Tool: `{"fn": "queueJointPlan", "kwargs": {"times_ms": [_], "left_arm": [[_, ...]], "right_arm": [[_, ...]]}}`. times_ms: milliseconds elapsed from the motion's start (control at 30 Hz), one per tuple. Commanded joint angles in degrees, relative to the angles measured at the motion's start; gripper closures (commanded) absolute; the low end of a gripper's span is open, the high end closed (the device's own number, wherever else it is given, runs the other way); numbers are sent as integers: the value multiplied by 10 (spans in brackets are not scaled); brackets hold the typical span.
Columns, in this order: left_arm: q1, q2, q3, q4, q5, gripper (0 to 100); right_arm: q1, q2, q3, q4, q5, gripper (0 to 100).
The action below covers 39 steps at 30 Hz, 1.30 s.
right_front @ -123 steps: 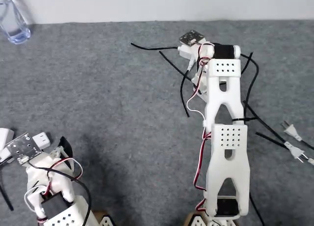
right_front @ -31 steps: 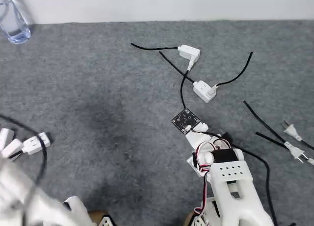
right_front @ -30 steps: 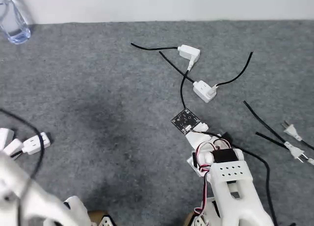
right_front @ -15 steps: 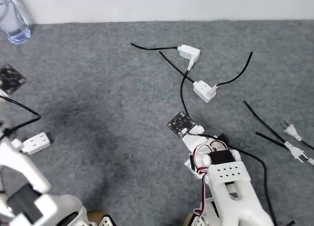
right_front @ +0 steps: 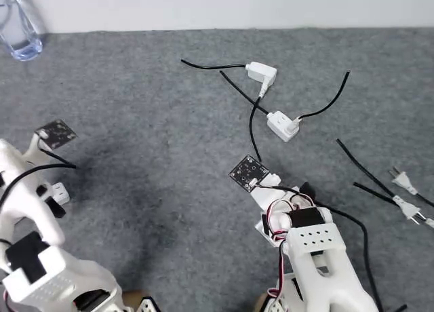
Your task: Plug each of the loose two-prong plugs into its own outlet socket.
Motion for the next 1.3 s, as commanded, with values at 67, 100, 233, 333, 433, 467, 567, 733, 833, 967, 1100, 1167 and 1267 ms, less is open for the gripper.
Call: {"fn": "queueJointPlan", "kwargs": {"times_ms": [67, 100, 233, 333, 433, 467, 567, 733, 833, 967, 1100, 1167, 1267], "left_arm": [[11, 21, 12, -67, -34, 728], [9, 26, 11, -74, -40, 728], [4, 46, 10, -91, -51, 728], [5, 56, 10, -91, -52, 728], [6, 62, 10, -99, -51, 728], [5, 65, 10, -104, -49, 730], [0, 74, 13, -105, -47, 732], [-5, 91, 13, -105, -47, 777], [-5, 96, 14, -104, -47, 878], [-2, 90, 13, -94, -46, 989], [14, 89, -13, -36, -47, 987], [34, 87, -37, 17, -47, 987], [91, 62, -64, 98, -47, 987]], "right_arm": [[-3, -9, -4, -12, 7, 560], [-3, -9, -4, -12, 7, 560], [-3, -9, -4, -13, 8, 560], [-4, -9, -4, -13, 8, 560], [-4, -9, -4, -13, 8, 560], [-4, -9, -4, -14, 8, 560], [-4, -9, -4, -14, 8, 560], [-4, -9, -4, -14, 8, 560], [-6, -14, 7, -14, 9, 560], [-16, -14, 7, -14, 9, 560], [-14, -15, 7, -14, 9, 560], [-9, -15, 4, -14, 7, 560], [13, -15, -4, -14, 4, 560]]}}
